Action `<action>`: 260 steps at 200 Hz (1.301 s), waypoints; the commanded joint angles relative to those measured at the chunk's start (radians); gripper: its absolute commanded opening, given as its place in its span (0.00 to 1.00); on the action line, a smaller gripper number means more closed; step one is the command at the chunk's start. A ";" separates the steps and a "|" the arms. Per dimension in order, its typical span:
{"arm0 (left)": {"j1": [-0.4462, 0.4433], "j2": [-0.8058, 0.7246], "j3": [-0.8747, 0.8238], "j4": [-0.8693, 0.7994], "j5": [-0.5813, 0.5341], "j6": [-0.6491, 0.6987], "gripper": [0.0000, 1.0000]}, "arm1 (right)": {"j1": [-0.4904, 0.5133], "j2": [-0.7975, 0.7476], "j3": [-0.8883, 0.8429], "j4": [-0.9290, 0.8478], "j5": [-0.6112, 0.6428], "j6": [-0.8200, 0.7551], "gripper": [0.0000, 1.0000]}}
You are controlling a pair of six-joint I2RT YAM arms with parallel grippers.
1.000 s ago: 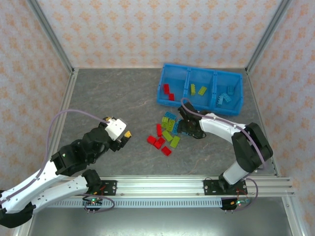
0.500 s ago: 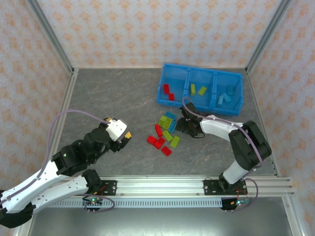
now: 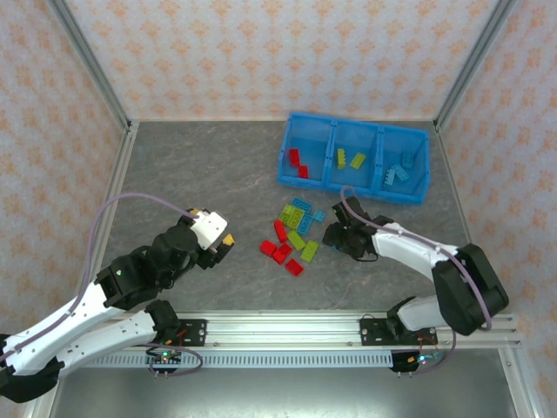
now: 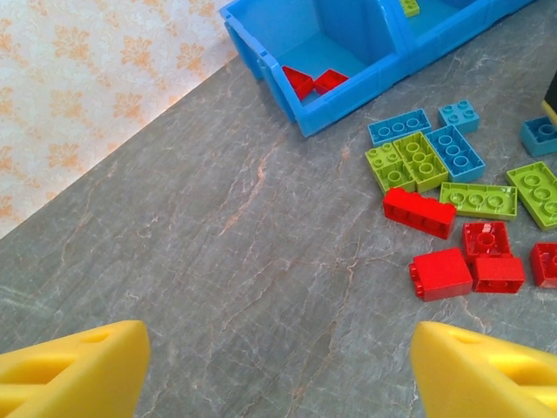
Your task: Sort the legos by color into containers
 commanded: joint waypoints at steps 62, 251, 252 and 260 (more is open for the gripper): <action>0.026 0.004 -0.010 -0.004 0.025 0.024 0.79 | 0.020 0.126 0.235 -0.347 0.049 -0.450 0.85; 0.033 -0.052 -0.043 0.038 0.248 0.053 0.86 | 0.019 -0.103 0.127 -0.170 0.165 -0.240 0.23; 0.034 -0.053 -0.044 0.037 0.251 0.054 0.86 | 0.011 -0.112 0.126 -0.168 0.165 -0.236 0.23; 0.033 -0.065 -0.049 0.043 0.268 0.059 0.89 | -0.056 -0.174 0.118 -0.156 0.165 -0.204 0.23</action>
